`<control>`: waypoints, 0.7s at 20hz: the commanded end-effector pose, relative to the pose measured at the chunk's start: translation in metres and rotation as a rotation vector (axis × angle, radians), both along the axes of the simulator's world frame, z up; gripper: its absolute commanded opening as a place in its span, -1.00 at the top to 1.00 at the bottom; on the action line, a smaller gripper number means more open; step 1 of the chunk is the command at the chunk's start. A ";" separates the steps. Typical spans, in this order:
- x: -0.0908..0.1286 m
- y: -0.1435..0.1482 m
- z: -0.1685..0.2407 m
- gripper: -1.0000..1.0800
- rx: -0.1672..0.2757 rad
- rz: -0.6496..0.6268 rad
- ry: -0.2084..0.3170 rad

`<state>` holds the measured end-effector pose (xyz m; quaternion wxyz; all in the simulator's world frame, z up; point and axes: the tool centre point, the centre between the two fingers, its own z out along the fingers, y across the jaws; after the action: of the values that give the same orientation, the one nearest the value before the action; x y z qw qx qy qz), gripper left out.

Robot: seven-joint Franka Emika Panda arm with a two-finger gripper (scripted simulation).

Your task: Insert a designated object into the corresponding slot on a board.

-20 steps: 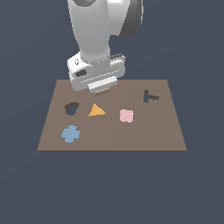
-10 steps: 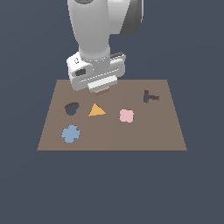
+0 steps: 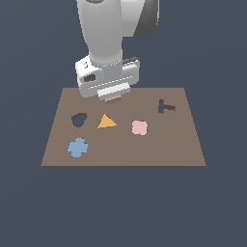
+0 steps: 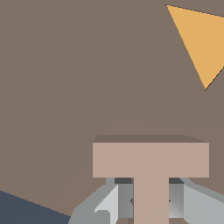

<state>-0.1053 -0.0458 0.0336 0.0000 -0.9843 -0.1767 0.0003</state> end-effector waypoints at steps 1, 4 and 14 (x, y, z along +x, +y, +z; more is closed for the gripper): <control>-0.003 0.002 0.000 1.00 0.000 -0.030 0.000; -0.007 0.006 0.000 1.00 0.000 -0.079 0.000; -0.026 0.029 0.001 1.00 0.000 -0.322 -0.001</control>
<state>-0.1282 -0.0212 0.0346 -0.0001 -0.9993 -0.0381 0.0002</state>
